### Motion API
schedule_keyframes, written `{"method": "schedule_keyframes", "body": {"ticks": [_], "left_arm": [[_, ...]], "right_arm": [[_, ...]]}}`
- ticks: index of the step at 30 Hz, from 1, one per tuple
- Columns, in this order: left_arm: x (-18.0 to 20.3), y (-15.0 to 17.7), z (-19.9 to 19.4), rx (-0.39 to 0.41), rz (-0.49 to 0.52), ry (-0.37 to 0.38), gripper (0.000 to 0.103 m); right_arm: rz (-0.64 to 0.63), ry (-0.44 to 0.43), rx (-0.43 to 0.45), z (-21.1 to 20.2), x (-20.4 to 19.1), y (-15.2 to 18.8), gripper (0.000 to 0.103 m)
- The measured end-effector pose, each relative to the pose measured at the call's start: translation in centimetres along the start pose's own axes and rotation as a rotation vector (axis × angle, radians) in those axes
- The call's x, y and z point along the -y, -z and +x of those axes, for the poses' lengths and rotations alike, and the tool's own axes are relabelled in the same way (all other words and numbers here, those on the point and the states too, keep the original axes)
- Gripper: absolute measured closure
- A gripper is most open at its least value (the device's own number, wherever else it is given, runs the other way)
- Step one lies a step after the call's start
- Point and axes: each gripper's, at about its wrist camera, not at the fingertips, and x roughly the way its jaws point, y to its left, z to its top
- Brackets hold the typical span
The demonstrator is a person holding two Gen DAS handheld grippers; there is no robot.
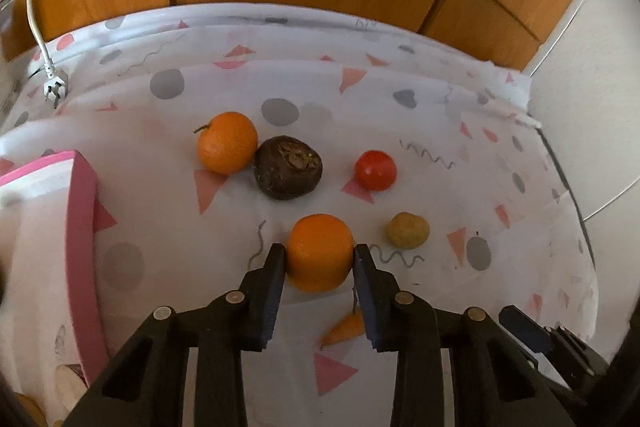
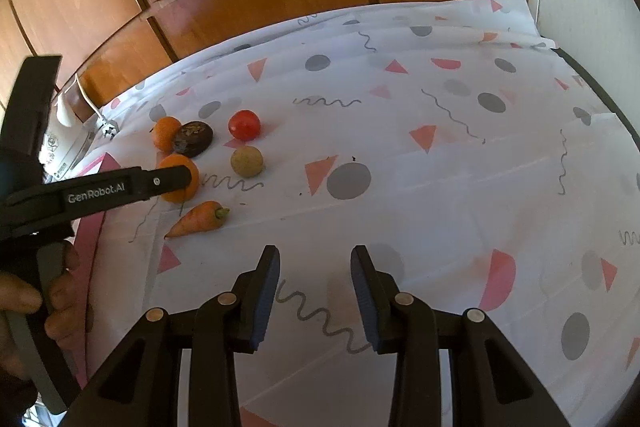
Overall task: Organize fruits
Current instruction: 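Grasp another small potato with the right tool while the left tool lifts the orange, then lower the orange into the tray and open the left tool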
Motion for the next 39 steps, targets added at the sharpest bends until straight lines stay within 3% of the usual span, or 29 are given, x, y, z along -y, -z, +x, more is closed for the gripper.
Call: {"method": "schedule_keyframes", "body": {"ticks": [19,24,26,29,39], "left_arm": [[-4.0,3.5,-4.5,0.033,-0.072,-0.005,0.069],[-4.2,4.4,-5.4,0.041,-0.086,0.011,0.069],[-4.4,4.8,-6.0,0.045,-0.089,0.018,0.069],[-4.5,5.1,-7.1,0.065,-0.085,0.019,0.069],[-7.5,5.8,-11.4,0.134,-0.144,0.002,0.069]], "right_arm": [[-0.085,-0.068,0.013,3.6,-4.7,-5.2,0.066],[-0.146,-0.021,-0.030,6.0,-6.5,-6.2,0.067],[-0.164,-0.003,-0.056,6.9,-6.8,-6.1,0.076],[-0.205,0.047,-0.042,6.8,-7.2,-5.7,0.077],[-0.181,0.094,-0.052,5.0,-4.4,-3.9,0.077]]}}
